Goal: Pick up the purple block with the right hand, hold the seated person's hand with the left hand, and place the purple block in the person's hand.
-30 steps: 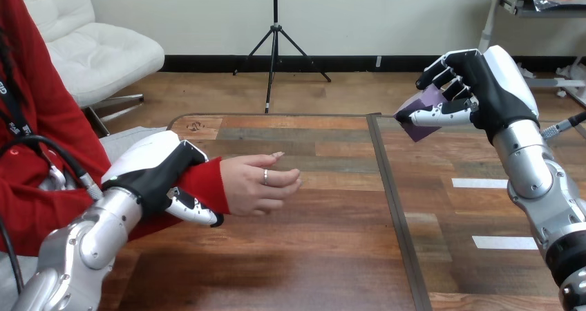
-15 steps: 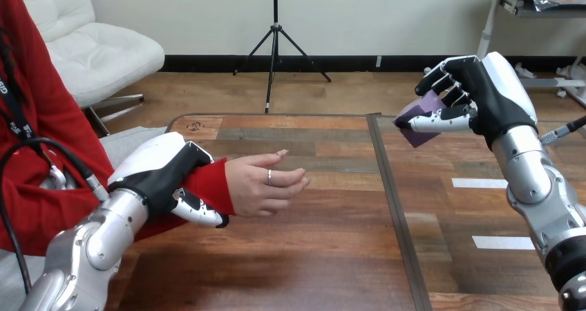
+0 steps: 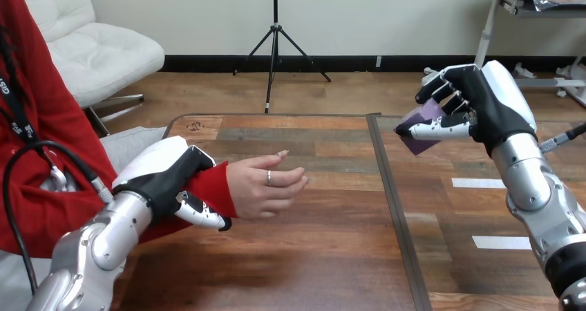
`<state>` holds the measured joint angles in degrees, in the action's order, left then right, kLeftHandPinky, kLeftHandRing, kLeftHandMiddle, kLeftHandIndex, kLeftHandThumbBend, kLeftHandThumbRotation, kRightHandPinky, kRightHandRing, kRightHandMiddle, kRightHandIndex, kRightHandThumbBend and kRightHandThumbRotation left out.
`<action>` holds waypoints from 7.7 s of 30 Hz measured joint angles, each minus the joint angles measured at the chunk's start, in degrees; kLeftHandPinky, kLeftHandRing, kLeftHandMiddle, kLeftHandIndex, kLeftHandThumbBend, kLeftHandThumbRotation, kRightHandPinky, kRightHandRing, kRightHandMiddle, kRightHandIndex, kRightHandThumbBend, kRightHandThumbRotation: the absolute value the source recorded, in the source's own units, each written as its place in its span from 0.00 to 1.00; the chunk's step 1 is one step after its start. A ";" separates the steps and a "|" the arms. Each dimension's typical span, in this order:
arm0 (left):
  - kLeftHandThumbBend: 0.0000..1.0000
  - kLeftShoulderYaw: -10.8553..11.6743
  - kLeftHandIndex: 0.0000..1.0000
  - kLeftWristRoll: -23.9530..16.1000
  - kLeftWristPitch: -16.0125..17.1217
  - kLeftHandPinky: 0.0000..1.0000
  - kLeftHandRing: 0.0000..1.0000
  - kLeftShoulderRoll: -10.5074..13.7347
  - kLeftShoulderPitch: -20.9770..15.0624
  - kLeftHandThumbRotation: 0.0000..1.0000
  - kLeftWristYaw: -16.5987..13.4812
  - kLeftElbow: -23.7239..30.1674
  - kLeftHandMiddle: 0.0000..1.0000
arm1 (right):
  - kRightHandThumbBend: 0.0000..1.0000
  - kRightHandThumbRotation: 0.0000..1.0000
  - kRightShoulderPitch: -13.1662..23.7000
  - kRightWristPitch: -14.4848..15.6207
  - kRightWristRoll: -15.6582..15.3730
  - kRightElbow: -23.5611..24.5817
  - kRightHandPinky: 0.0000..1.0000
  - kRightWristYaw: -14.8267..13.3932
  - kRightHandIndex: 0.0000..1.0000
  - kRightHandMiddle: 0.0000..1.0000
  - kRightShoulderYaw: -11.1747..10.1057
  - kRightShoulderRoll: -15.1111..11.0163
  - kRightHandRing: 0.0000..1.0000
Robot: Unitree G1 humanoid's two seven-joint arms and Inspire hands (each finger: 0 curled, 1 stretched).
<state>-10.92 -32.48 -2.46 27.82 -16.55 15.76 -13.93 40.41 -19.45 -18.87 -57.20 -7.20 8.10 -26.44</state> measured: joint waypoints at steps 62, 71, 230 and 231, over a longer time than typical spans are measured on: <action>0.63 -2.15 0.34 -2.52 0.00 0.17 0.24 -7.67 -5.45 0.00 -0.05 -7.14 0.33 | 0.79 0.00 -1.83 0.24 -0.11 0.01 0.34 0.20 0.46 0.43 0.10 4.61 0.37; 0.63 -2.21 0.35 -3.20 0.00 0.18 0.24 -8.75 -5.63 0.00 -0.05 -7.15 0.34 | 0.80 0.00 -1.83 0.24 -0.19 0.01 0.33 0.20 0.46 0.43 0.10 4.77 0.36; 0.62 -3.98 0.35 -3.98 0.16 0.20 0.26 -13.21 -8.95 0.00 -0.27 -12.78 0.35 | 0.76 0.00 -7.42 1.83 -2.53 19.56 0.28 11.09 0.45 0.40 1.24 15.24 0.33; 0.62 -3.98 0.35 -3.98 0.16 0.20 0.26 -13.20 -8.98 0.00 -0.27 -12.78 0.35 | 0.76 0.00 -7.43 1.91 -2.53 19.69 0.28 11.11 0.45 0.40 1.24 15.24 0.34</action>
<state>-14.90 -36.46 -2.30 14.62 -25.53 15.49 -26.70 32.98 -17.54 -21.40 -37.52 3.90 9.33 -11.20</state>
